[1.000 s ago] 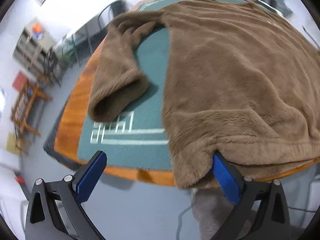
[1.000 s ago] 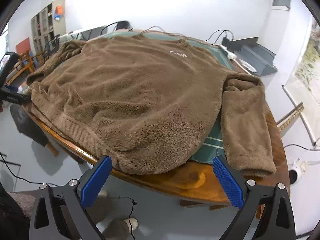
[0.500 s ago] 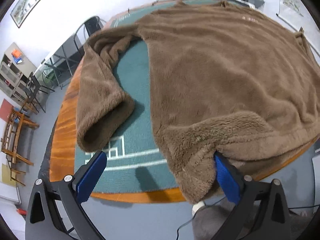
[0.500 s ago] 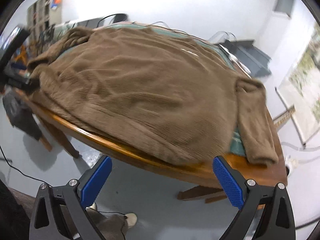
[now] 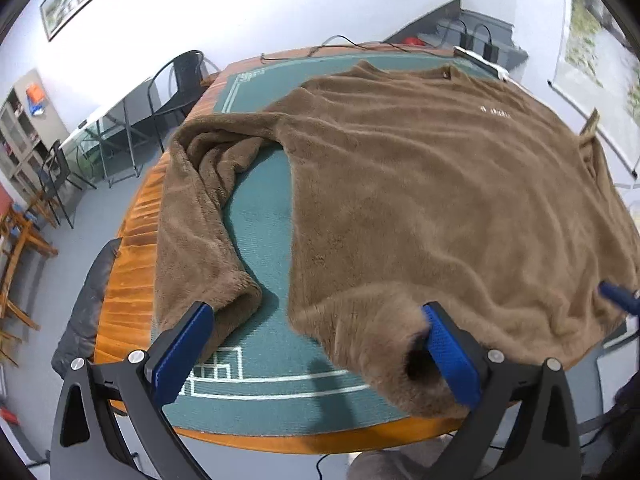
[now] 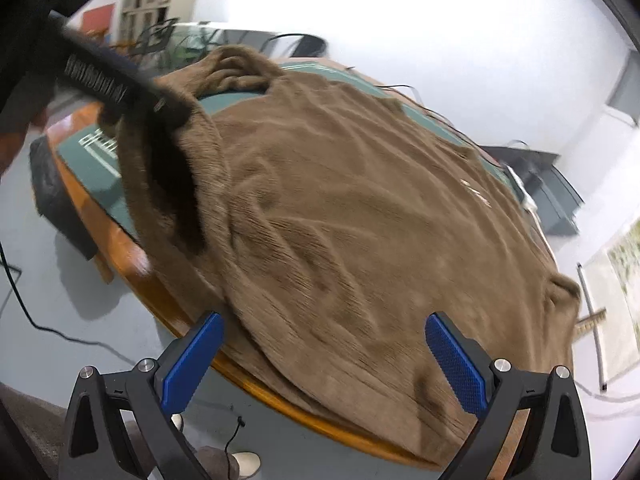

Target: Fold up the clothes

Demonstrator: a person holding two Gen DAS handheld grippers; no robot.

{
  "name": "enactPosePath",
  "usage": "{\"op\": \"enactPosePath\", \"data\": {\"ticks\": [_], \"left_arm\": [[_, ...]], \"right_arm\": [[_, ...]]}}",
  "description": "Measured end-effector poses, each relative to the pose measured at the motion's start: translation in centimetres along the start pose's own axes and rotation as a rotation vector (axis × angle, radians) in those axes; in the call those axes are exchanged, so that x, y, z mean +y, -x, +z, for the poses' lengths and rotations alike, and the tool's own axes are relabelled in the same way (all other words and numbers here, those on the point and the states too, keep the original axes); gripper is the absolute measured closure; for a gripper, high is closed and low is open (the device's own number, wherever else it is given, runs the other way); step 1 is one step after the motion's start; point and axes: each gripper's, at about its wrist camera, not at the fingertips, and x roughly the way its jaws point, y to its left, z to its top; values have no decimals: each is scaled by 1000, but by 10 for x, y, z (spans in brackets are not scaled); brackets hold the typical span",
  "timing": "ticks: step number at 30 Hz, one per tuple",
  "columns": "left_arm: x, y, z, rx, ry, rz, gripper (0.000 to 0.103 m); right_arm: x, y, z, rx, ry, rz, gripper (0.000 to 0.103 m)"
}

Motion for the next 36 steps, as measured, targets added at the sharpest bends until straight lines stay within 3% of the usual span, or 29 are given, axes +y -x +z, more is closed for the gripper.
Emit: {"op": "enactPosePath", "data": {"ticks": [7,13,27,29,33,36], "left_arm": [[21,1,-7,17,51,13,0],[14,4,-39,65,-24,-31,0],[-17,-5,-38,1,-64,197,0],[-22,-6,-37,-9,-69,230,0],[1,2,-29,-41,-1,300,0],[16,2,-27,-23,42,316,0]], "right_arm": [[-23,-18,-9,65,-62,-76,1],[-60,-11,-9,50,-164,-101,1],[-75,5,10,-31,-186,-62,1],[-71,2,3,-24,-164,-83,1],[-61,-6,-31,32,-45,-216,1],[-74,-4,-60,66,-62,-280,1]]}}
